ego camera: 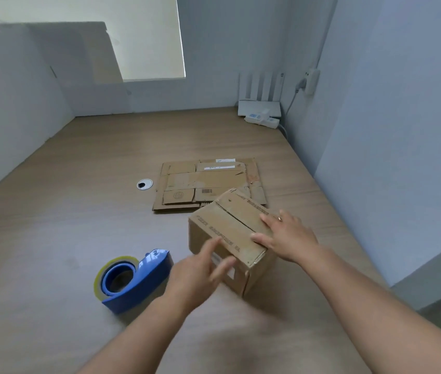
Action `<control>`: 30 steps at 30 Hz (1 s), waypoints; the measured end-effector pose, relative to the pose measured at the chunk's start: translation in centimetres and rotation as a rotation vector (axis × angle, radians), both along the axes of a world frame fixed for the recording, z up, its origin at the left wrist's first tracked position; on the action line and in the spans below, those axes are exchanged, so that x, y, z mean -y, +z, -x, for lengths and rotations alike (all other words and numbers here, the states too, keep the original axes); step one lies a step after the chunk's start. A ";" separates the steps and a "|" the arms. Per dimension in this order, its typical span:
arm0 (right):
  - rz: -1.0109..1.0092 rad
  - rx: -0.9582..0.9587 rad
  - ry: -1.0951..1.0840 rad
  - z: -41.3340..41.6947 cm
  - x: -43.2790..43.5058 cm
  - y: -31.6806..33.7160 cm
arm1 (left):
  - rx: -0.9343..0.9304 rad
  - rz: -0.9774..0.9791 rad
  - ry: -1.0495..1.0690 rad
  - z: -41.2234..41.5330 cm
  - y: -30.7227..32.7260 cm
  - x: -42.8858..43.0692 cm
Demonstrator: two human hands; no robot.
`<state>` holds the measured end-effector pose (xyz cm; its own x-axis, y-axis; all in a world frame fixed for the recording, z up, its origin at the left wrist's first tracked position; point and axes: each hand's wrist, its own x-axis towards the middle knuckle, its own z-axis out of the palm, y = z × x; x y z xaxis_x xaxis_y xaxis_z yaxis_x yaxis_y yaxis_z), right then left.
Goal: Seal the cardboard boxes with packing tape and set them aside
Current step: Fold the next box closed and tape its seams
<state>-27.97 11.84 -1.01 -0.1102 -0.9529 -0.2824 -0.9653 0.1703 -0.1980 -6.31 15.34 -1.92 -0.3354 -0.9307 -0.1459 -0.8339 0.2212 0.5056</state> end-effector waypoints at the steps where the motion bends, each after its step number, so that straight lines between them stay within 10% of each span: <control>1: -0.029 0.036 0.020 0.4 0.0 0.2 | -0.073 0.104 0.102 -0.1 0.4 0.5; 4: -0.070 0.127 0.108 1.1 -0.3 0.1 | -0.119 0.199 0.330 -0.6 0.8 3.2; 10: 0.051 0.098 0.103 1.7 -0.3 -0.2 | -0.069 -0.254 0.401 0.8 0.0 4.5; 15: 0.237 -0.019 -0.259 2.4 -0.1 -0.4 | -0.485 -0.594 0.692 3.3 -0.6 1.2; 21: 0.123 0.273 -0.321 1.6 -1.1 -1.7 | -0.366 -0.202 0.615 1.6 -1.3 2.1; 30: 0.008 0.449 0.081 -1.2 0.6 -2.2 | -0.201 -0.189 0.481 0.9 -1.3 0.2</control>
